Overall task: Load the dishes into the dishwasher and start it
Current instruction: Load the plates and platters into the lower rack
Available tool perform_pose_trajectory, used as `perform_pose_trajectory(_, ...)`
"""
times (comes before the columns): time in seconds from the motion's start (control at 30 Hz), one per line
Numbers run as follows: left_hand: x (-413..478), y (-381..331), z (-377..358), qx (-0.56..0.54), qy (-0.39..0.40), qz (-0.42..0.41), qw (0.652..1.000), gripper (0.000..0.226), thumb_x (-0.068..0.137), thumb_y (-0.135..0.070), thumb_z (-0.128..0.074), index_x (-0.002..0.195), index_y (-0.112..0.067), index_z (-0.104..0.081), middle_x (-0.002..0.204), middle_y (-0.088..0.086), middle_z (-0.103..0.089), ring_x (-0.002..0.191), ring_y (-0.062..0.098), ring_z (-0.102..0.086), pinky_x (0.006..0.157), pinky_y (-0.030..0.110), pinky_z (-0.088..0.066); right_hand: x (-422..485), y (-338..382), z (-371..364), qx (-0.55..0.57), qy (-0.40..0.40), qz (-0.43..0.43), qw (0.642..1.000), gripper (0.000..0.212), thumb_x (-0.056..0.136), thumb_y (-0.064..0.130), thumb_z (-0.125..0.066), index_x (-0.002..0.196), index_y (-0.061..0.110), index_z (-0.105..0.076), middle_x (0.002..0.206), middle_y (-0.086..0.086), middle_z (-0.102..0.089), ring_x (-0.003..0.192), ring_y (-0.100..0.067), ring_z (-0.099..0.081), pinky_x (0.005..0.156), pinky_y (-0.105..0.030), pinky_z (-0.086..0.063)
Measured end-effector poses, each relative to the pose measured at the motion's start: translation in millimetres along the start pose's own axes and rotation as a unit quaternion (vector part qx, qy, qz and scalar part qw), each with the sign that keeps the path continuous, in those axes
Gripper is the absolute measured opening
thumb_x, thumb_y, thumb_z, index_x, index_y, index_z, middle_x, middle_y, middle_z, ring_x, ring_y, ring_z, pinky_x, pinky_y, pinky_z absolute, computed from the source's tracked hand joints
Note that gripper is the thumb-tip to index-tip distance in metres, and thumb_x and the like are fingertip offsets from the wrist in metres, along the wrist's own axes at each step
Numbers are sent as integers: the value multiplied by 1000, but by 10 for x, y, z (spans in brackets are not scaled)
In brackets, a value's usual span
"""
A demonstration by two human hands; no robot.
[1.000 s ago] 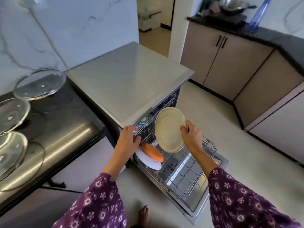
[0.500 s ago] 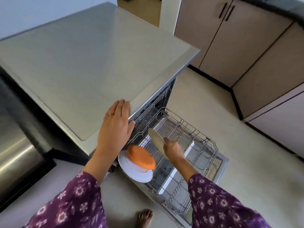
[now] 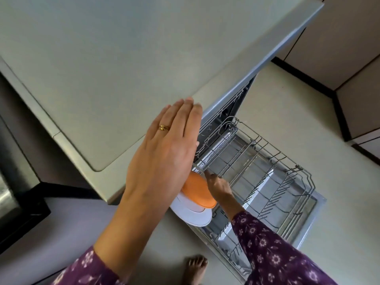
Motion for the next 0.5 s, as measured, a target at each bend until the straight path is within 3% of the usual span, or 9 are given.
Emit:
perform_pose_trajectory(0.1, -10, 0, 21, 0, -12, 4, 1000, 53, 84, -9, -65, 134, -6, -47, 138, 10, -50, 130, 24, -45, 112, 33, -28, 60, -99, -246, -55, -28, 19, 998, 49, 58, 4, -89, 100, 8, -63, 47, 2, -49, 24, -7, -34, 22, -17, -33)
perform_pose_trajectory(0.2, -16, -7, 23, -2, -19, 2, 1000, 53, 85, -7, -64, 134, -6, -46, 138, 10, -49, 130, 24, -44, 113, 33, -27, 141, -61, -174, -44, -20, 7, 999, 51, 50, 8, -93, 94, 8, -66, 46, 0, -50, 24, -7, -40, 25, -15, -32)
perform_pose_trajectory(0.27, -13, -12, 22, 0, -24, -2, 1000, 52, 86, -7, -63, 135, -6, -46, 138, 10, -49, 130, 23, -44, 113, 33, -27, 118, -6, -173, -69, 11, 9, 998, 42, 72, 9, -80, 110, 4, -61, 60, -2, -58, 39, -14, -57, 38, -18, -41)
perform_pose_trajectory(0.3, -13, -16, 21, 1, -26, -4, 1000, 52, 86, -6, -62, 135, -5, -46, 138, 10, -49, 131, 23, -44, 113, 33, -27, 133, 20, -235, -90, 23, 24, 995, 36, 90, 11, -61, 124, 2, -52, 73, -6, -60, 57, -19, -64, 50, -20, -45)
perform_pose_trajectory(0.37, -18, -24, 27, -1, -29, -6, 1000, 51, 86, -6, -59, 135, -5, -45, 139, 10, -49, 131, 23, -43, 114, 33, -27, 180, -21, -327, -101, 33, 19, 994, 35, 103, 14, -30, 137, 4, -36, 94, -8, -61, 82, -23, -66, 69, -25, -49)
perform_pose_trajectory(0.43, -26, -30, 34, 0, -36, -9, 999, 50, 87, -5, -57, 136, -5, -45, 139, 10, -48, 132, 23, -43, 114, 34, -27, 200, -57, -366, -90, 44, 5, 995, 34, 104, 15, -28, 136, 6, -35, 100, -7, -63, 85, -24, -66, 74, -28, -51)
perform_pose_trajectory(0.5, -26, -42, 40, 8, -47, -13, 999, 47, 89, -5, -54, 135, -4, -45, 138, 11, -49, 131, 24, -44, 114, 35, -28, 207, -79, -391, -82, 39, -4, 996, 31, 100, 13, -42, 129, 2, -42, 91, -7, -65, 75, -21, -67, 67, -28, -54)
Point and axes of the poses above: each hand's wrist, its own x-axis towards the middle knuckle, its own z-axis out of the back of the hand, y = z × x, the point moved 10 cm from there along x, towards the middle knuckle
